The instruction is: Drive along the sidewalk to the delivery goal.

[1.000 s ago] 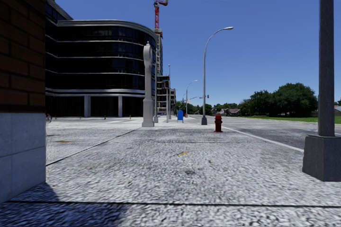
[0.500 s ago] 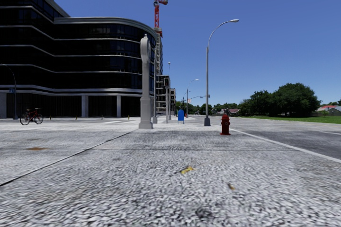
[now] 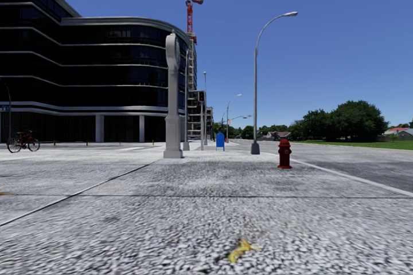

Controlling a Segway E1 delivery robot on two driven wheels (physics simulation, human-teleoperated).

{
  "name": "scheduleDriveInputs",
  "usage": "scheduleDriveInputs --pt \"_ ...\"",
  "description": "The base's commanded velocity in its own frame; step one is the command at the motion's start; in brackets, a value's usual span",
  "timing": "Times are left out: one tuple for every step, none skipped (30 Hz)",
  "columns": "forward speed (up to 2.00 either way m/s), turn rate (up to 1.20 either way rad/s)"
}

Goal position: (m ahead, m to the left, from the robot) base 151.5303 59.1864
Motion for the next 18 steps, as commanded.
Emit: scheduleDriveInputs --pt "2.00 0.00" --pt "2.00 0.00" --pt "2.00 0.00" --pt "2.00 0.00" --pt "2.00 0.00" --pt "2.00 0.00" --pt "2.00 0.00" --pt "2.00 0.00" --pt "2.00 0.00" --pt "2.00 0.00" --pt "2.00 0.00" --pt "2.00 0.00" --pt "2.00 0.00" --pt "2.00 0.00" --pt "2.00 0.00" --pt "2.00 0.00" --pt "2.00 0.00" --pt "2.00 0.00"
